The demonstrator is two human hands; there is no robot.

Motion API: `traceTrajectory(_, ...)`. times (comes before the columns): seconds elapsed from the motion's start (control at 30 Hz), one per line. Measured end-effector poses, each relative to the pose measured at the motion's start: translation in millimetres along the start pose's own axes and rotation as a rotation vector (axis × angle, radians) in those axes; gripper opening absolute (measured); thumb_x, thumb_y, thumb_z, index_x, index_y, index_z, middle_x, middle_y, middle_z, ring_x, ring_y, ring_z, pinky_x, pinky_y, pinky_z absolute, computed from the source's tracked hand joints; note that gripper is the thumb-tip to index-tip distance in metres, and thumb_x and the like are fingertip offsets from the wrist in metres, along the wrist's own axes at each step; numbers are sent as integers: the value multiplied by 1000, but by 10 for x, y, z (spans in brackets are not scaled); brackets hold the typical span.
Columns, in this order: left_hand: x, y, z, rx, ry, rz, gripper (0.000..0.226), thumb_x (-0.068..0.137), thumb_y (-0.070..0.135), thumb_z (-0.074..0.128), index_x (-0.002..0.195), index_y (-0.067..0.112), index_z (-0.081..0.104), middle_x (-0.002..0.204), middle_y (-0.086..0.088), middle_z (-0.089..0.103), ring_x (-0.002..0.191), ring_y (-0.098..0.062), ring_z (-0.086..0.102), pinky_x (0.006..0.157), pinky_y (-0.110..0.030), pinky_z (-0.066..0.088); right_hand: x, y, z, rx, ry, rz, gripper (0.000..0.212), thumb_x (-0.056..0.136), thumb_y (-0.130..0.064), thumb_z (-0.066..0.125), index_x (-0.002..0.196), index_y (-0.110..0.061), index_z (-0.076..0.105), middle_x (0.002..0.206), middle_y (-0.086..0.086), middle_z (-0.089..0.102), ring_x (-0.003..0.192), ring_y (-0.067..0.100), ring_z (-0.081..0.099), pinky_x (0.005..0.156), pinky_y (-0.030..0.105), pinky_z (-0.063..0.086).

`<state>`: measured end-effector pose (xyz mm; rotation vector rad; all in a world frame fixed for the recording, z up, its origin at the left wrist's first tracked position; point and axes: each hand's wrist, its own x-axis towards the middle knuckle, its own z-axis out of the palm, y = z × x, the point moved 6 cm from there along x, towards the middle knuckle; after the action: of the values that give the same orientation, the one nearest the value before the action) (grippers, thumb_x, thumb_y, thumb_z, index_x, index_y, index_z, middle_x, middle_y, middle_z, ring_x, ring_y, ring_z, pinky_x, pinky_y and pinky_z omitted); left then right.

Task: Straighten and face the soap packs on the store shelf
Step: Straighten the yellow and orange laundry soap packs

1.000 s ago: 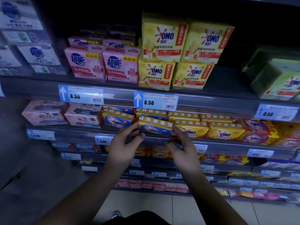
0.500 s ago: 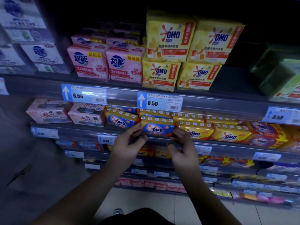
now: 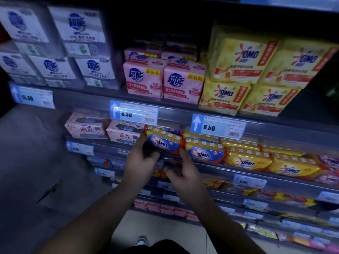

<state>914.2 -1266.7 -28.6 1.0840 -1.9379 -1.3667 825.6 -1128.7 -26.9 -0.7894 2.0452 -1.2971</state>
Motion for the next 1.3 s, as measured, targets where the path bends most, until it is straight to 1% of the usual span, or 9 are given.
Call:
traceTrajectory(0.1, 33, -4, -25, -58, -10, -18, 64, 93, 5, 67, 150, 25, 48, 125, 12, 63, 117, -17, 63, 101, -35, 51, 63, -83, 38, -6, 26, -5, 77, 97, -8, 64, 161, -15, 22, 131, -7, 60, 118, -12, 55, 83, -3, 42)
traceTrajectory(0.2, -22, -23, -63, -159, 16, -29, 55, 92, 3, 69, 143, 19, 57, 119, 13, 65, 118, -17, 63, 102, -39, 52, 37, -60, 37, 87, 51, 5, 73, 97, -1, 60, 160, -15, 26, 146, -1, 51, 138, 6, 46, 89, -3, 40)
traceTrajectory(0.33, -132, 136, -191, -218, 104, 197, 42, 88, 12, 69, 129, 22, 64, 121, -2, 65, 113, -6, 62, 92, -23, 53, -135, -29, 0, 206, 163, -34, 48, 96, 5, 60, 136, -21, 54, 126, -13, 63, 118, -6, 58, 90, 2, 45)
traceTrajectory(0.4, -116, 159, -277, -239, 126, 238, 28, 89, 22, 72, 117, 24, 68, 114, -7, 66, 108, -15, 64, 90, -31, 54, -213, -29, -78, 223, 274, -93, 31, 96, 3, 62, 120, -17, 64, 107, -19, 70, 106, -3, 65, 86, 7, 49)
traceTrajectory(0.53, -97, 86, -322, -314, 59, 189, 9, 91, 11, 74, 95, 12, 67, 93, -15, 72, 94, -33, 69, 83, -47, 56, -254, -28, -189, 283, 387, -131, 22, 99, -7, 61, 119, -16, 65, 108, -14, 71, 105, 5, 67, 86, 18, 54)
traceTrajectory(0.8, -314, -38, -367, -371, 60, 132, 11, 92, 19, 66, 99, 22, 75, 85, -9, 77, 85, -34, 73, 74, -55, 63, -314, 138, -471, 343, 443, -47, 14, 94, -6, 69, 95, -18, 76, 95, 2, 79, 97, 22, 74, 86, 53, 61)
traceTrajectory(1.03, -391, -104, -297, -399, 4, -38, 23, 91, -4, 68, 105, 13, 73, 68, 7, 75, 56, 0, 65, 53, -13, 51, -445, 232, -757, 415, 415, 11, 27, 87, 2, 76, 97, -22, 70, 91, 5, 79, 89, 28, 75, 76, 41, 62)
traceTrajectory(1.17, -442, -30, -252, -397, -38, -8, 19, 90, -4, 69, 97, 12, 75, 69, 8, 76, 54, 2, 63, 50, -11, 48, -489, 311, -910, 382, 348, 53, 25, 91, -5, 73, 108, -23, 73, 95, 1, 78, 89, 17, 75, 79, 30, 62)
traceTrajectory(1.3, -511, -6, -156, -462, -69, -7, 23, 91, -5, 68, 84, 16, 73, 71, 2, 73, 63, -9, 68, 58, -15, 54, -540, 344, -981, 383, 321, 42, 18, 93, -3, 70, 92, -19, 77, 88, -1, 79, 84, 16, 72, 77, 29, 59)
